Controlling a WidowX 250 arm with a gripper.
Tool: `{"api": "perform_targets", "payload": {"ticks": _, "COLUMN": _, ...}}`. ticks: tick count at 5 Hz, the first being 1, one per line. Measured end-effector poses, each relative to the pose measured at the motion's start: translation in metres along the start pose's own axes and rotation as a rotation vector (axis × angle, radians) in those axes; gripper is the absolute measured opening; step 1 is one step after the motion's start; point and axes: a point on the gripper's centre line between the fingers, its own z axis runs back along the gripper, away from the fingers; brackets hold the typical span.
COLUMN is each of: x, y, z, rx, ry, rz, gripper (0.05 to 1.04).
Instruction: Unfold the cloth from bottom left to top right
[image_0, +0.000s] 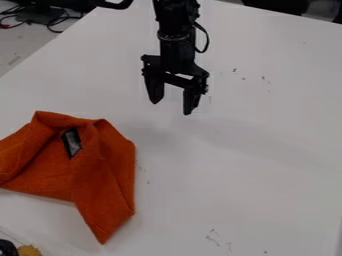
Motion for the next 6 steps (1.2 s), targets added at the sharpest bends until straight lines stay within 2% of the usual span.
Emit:
{"api": "perform_targets", "payload": {"ticks": 1, "x": -0.006, "y": -0.002, "z": -0.015, "rx": -0.013, "ry": 0.044, "rz": -0.024, "gripper": 0.999}}
{"api": "perform_targets", "payload": {"ticks": 2, "x": -0.015, "y": 0.011, "z": -0.018, "rx": -0.099, "ry": 0.052, "rz": -0.269, "gripper": 0.999}}
{"api": "perform_targets", "payload": {"ticks": 3, "x": -0.047, "y": 0.016, "z": -0.014, "rx": -0.151, "ry": 0.016, "rz": -0.449, "gripper": 0.999}}
{"api": "perform_targets", "payload": {"ticks": 4, "x": -0.079, "y": 0.026, "z": -0.008, "rx": -0.169, "ry": 0.066, "rz": -0.7, "gripper": 0.999}}
{"api": "perform_targets", "payload": {"ticks": 5, "x": -0.108, "y": 0.033, "z": 0.023, "rx": -0.069, "ry": 0.089, "rz": -0.861, "gripper": 0.999}}
{"api": "perform_targets", "payload": {"ticks": 6, "x": -0.133, "y": 0.045, "z": 0.035, "rx": -0.04, "ry": 0.113, "rz": -0.912, "gripper": 0.999}}
